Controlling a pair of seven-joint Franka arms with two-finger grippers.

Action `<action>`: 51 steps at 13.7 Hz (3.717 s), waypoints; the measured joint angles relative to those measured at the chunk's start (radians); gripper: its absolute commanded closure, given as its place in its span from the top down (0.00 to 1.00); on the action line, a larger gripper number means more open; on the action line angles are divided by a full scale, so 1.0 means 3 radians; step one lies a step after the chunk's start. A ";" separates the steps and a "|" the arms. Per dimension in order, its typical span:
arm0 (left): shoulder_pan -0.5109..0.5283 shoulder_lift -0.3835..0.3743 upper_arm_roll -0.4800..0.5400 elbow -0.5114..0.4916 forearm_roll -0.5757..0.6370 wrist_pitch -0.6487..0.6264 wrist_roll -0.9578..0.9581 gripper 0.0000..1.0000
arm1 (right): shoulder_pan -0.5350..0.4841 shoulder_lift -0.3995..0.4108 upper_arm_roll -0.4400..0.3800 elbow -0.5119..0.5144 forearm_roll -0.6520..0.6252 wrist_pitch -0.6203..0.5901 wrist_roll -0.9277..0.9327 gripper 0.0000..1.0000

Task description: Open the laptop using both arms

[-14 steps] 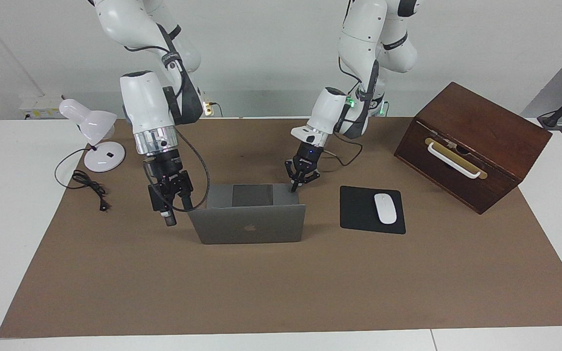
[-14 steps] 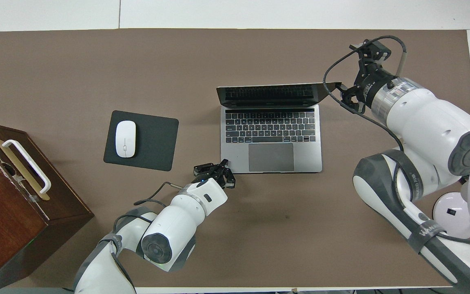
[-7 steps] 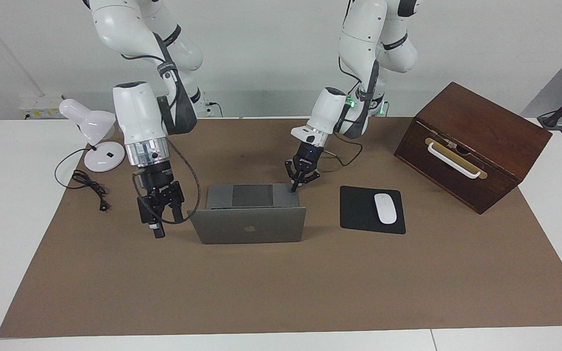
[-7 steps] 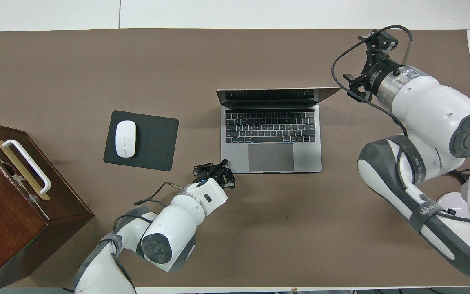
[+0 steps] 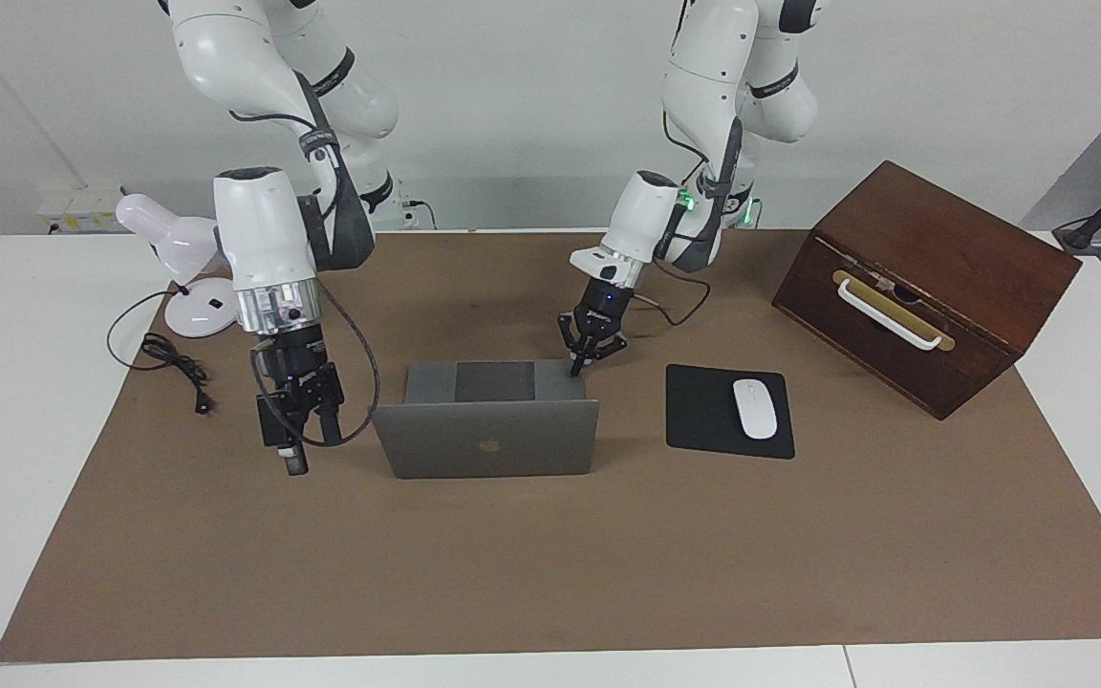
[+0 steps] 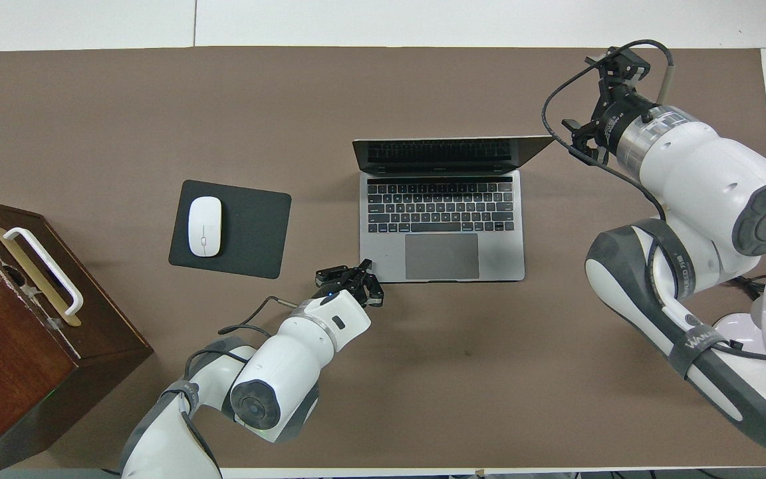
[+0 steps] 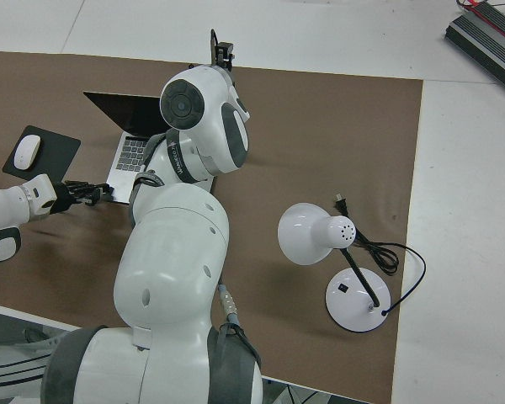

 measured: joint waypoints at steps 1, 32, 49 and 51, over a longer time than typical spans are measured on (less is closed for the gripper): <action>0.0000 0.0000 0.0000 0.0000 0.0000 0.0001 -0.0007 0.00 | -0.0009 0.0000 -0.0047 0.0052 -0.0099 -0.0097 -0.0008 1.00; 0.1470 -0.1654 0.0099 0.1224 0.0074 -0.4549 0.0244 1.00 | -0.0939 -0.0232 -0.0802 0.2080 0.0601 -0.3913 -0.7691 1.00; 0.2641 -0.1458 0.0096 0.2423 0.0220 -0.5874 0.1173 1.00 | 0.0301 -0.0651 -0.0585 0.2024 0.1312 -0.5079 -0.5711 1.00; 0.2641 -0.1327 0.0081 0.2647 0.0220 -0.6039 0.1099 1.00 | 0.0370 -0.0670 -0.0579 0.2012 0.1312 -0.5079 -0.5629 1.00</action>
